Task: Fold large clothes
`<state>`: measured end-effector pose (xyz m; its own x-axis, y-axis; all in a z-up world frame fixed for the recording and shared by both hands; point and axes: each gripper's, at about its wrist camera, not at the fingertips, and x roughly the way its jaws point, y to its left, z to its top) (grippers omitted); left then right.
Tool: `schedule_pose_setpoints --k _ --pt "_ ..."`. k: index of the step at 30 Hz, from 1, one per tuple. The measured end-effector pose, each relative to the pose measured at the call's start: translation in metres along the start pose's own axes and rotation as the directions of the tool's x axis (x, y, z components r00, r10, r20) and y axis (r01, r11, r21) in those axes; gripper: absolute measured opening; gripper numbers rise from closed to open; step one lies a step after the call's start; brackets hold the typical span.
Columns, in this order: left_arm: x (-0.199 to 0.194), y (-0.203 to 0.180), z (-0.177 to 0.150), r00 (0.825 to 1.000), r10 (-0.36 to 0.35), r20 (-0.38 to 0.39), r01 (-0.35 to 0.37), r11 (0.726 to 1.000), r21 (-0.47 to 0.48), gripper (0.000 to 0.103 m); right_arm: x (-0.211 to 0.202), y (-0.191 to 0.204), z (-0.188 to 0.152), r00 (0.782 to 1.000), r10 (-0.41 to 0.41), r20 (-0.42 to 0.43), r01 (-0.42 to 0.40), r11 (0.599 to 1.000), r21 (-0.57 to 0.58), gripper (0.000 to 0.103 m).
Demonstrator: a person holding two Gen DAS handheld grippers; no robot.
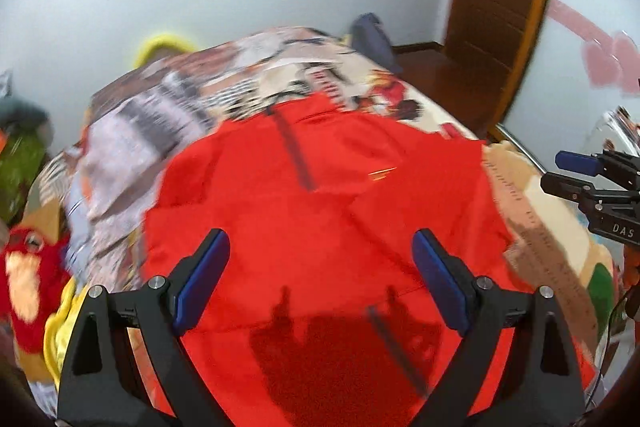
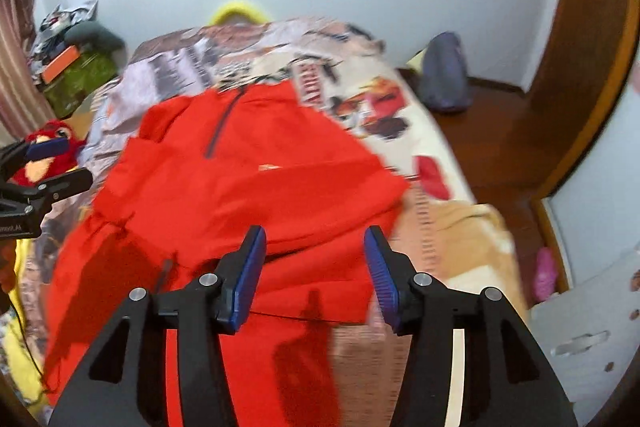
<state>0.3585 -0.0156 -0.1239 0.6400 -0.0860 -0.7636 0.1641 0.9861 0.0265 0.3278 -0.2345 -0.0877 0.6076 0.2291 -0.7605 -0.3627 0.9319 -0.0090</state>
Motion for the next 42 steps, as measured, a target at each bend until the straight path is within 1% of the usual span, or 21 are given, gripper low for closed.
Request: schedule_pose_setpoints --k 3,6,9,10,11,13,15,17,19,20,22,24,26,28,29,31,32,34,37,40,42 --pt "0.019 -0.040 0.017 0.999 -0.034 -0.014 0.035 0.997 0.073 0.093 0.001 -0.022 -0.005 0.999 -0.043 0.001 0.043 0.999 0.033 0.048" --pt "0.043 -0.077 0.029 0.996 -0.083 -0.042 0.088 0.987 0.136 0.093 0.007 -0.045 -0.017 0.998 -0.061 -0.025 0.063 0.994 0.086 0.048" --pt "0.075 -0.108 0.036 0.991 -0.099 -0.084 0.113 0.976 0.184 0.093 0.020 -0.060 -0.028 0.995 -0.075 -0.064 0.082 0.989 0.122 0.048" --pt "0.086 -0.116 0.038 0.990 -0.097 -0.099 0.114 0.975 0.191 0.091 0.025 -0.063 -0.032 0.995 -0.071 -0.075 0.081 0.988 0.130 0.048" --pt "0.097 -0.123 0.040 0.989 -0.099 -0.114 0.120 0.974 0.193 0.089 0.031 -0.067 -0.035 0.994 -0.066 -0.090 0.079 0.987 0.141 0.048" --pt "0.119 -0.134 0.041 0.980 -0.122 -0.159 0.152 0.970 0.190 0.078 0.039 -0.073 -0.041 0.992 -0.059 -0.108 0.075 0.985 0.157 0.048" --pt "0.140 -0.143 0.042 0.970 -0.135 -0.203 0.173 0.969 0.180 0.073 0.051 -0.076 -0.046 0.991 -0.039 -0.132 0.062 0.983 0.173 0.048" --pt "0.159 -0.150 0.043 0.958 -0.156 -0.242 0.199 0.966 0.167 0.072 0.055 -0.081 -0.052 0.989 -0.025 -0.146 0.051 0.982 0.181 0.048" --pt "0.178 -0.155 0.040 0.945 -0.169 -0.282 0.217 0.965 0.149 0.065 0.063 -0.081 -0.055 0.987 -0.008 -0.161 0.039 0.982 0.185 0.048" --pt "0.185 -0.156 0.040 0.938 -0.175 -0.298 0.225 0.964 0.140 0.063 0.068 -0.079 -0.056 0.985 -0.003 -0.170 0.035 0.982 0.184 0.048" --pt "0.199 -0.154 0.039 0.924 -0.195 -0.330 0.241 0.965 0.104 0.055 0.073 -0.079 -0.058 0.983 0.002 -0.181 0.031 0.983 0.182 0.048" --pt "0.209 -0.149 0.040 0.917 -0.212 -0.337 0.245 0.968 0.057 0.047 0.077 -0.077 -0.060 0.981 0.010 -0.193 0.026 0.983 0.182 0.048" --pt "0.214 -0.144 0.042 0.914 -0.234 -0.332 0.255 0.967 0.020 0.036 0.080 -0.077 -0.062 0.980 0.016 -0.197 0.020 0.983 0.180 0.048" --pt "0.216 -0.139 0.045 0.910 -0.253 -0.329 0.265 0.964 -0.011 0.011 0.081 -0.075 -0.063 0.979 0.016 -0.204 0.020 0.985 0.174 0.048" --pt "0.215 -0.137 0.046 0.909 -0.259 -0.327 0.266 0.964 -0.024 0.007 0.081 -0.073 -0.064 0.978 0.014 -0.209 0.023 0.985 0.171 0.048" --pt "0.203 -0.131 0.048 0.912 -0.283 -0.296 0.283 0.958 -0.042 0.006 0.082 -0.071 -0.064 0.977 0.010 -0.212 0.025 0.986 0.164 0.048" --pt "0.198 -0.130 0.051 0.914 -0.290 -0.283 0.292 0.956 -0.036 0.006 0.082 -0.069 -0.063 0.977 0.009 -0.213 0.025 0.987 0.159 0.048" --pt "0.180 -0.129 0.054 0.924 -0.293 -0.247 0.302 0.953 -0.001 0.005 0.079 -0.064 -0.060 0.978 0.009 -0.207 0.023 0.989 0.149 0.048" --pt "0.159 -0.127 0.058 0.937 -0.279 -0.209 0.293 0.956 0.036 0.005 0.074 -0.059 -0.051 0.984 0.019 -0.180 0.008 0.989 0.148 0.048" --pt "0.145 -0.122 0.062 0.941 -0.285 -0.183 0.296 0.955 0.036 0.005 0.074 -0.053 -0.043 0.986 0.061 -0.152 -0.034 0.985 0.169 0.049" --pt "0.138 -0.117 0.064 0.938 -0.300 -0.175 0.308 0.951 0.024 0.005 0.085 -0.045 -0.041 0.982 0.074 -0.176 -0.044 0.985 0.170 0.051"
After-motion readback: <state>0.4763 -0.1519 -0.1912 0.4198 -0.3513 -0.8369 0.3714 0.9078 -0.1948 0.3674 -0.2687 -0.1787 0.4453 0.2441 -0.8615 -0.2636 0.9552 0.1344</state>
